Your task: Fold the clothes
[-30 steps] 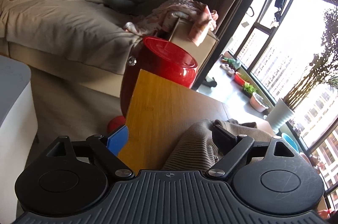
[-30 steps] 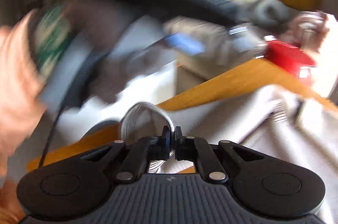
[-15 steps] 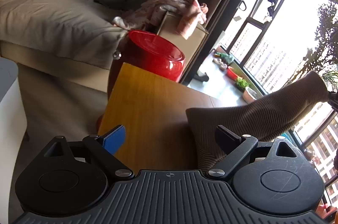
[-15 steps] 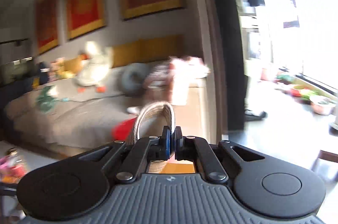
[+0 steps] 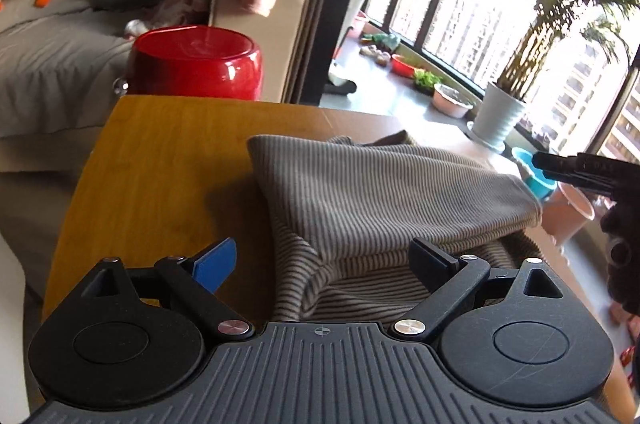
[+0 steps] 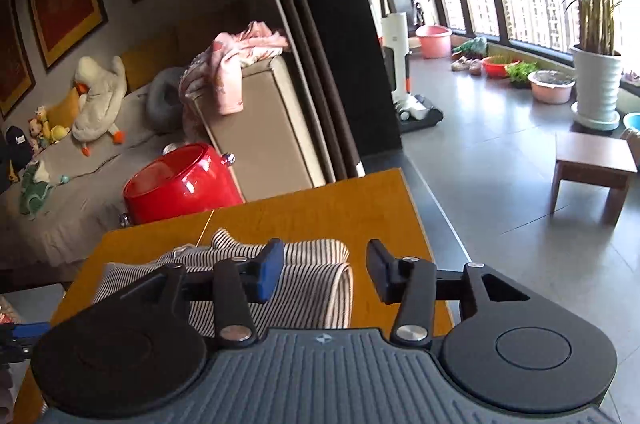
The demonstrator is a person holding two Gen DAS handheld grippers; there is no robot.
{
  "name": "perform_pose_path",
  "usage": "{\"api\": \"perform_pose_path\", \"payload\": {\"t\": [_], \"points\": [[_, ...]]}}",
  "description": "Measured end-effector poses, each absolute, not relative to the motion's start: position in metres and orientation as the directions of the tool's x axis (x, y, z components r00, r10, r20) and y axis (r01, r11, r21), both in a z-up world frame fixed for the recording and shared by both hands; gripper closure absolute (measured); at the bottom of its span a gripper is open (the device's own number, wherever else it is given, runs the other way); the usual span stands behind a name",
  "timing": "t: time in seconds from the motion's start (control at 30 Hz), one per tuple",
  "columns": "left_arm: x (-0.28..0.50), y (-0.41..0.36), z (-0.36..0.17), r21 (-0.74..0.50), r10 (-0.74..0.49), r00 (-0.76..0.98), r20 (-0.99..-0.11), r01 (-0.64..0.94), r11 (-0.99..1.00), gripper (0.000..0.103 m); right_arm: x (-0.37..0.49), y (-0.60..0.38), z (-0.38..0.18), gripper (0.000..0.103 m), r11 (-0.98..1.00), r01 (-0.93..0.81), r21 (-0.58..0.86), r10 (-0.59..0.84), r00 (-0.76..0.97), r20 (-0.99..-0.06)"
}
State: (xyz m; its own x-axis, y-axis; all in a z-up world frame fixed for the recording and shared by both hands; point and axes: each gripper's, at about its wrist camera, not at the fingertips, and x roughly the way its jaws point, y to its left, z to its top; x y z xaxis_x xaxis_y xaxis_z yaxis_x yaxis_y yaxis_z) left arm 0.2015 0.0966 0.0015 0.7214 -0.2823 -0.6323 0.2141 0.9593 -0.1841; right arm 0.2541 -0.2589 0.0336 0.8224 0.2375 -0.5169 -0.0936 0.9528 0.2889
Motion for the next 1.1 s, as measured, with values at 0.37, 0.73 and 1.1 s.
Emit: {"api": "perform_pose_path", "payload": {"t": [0.37, 0.73, 1.1], "points": [[0.234, 0.106, -0.023, -0.163, -0.181, 0.711, -0.680, 0.094, 0.982, 0.006, 0.260, -0.213, 0.081, 0.099, 0.893, -0.334, 0.300, 0.432, 0.822, -0.370], [0.229, 0.096, 0.012, -0.245, -0.311, 0.787, -0.532, 0.208, 0.947, 0.007, 0.267, -0.246, -0.007, 0.095, 0.948, -0.125, 0.293, 0.277, 0.778, -0.563], [0.245, 0.059, -0.029, -0.118, -0.245, 0.780, -0.577, 0.217, 0.969, 0.003, 0.232, -0.242, 0.023, 0.022, 0.862, -0.171, 0.478, 0.398, 0.813, -0.426]]}}
